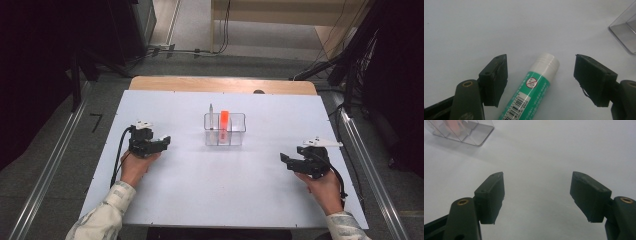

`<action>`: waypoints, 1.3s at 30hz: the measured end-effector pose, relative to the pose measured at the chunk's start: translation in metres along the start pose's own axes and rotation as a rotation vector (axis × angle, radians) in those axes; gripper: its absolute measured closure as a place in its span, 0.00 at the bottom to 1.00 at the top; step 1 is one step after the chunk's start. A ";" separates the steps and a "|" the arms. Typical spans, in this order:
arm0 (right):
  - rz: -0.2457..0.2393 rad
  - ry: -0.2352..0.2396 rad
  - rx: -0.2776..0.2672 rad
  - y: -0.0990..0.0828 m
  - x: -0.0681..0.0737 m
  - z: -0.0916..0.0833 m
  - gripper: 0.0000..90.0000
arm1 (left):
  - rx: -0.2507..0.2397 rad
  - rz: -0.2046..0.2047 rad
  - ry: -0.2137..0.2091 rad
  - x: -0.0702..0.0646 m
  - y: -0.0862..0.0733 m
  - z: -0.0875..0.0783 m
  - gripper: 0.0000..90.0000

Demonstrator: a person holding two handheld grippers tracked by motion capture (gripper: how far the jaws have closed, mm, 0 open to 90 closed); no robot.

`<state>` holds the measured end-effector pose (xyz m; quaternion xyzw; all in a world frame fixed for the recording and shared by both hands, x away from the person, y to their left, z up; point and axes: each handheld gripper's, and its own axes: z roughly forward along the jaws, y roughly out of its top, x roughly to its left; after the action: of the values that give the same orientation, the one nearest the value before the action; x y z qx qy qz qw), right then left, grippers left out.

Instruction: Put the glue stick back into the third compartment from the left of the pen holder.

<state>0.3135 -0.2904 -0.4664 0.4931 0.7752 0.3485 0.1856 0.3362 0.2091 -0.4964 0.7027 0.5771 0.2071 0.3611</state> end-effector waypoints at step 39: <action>0.001 0.003 0.007 0.000 0.001 0.000 0.29 | 0.150 0.091 0.047 -0.014 0.005 0.008 0.72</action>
<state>0.3132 -0.2897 -0.4668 0.4937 0.7764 0.3468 0.1824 0.3419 0.1931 -0.4962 0.7481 0.5670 0.1958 0.2839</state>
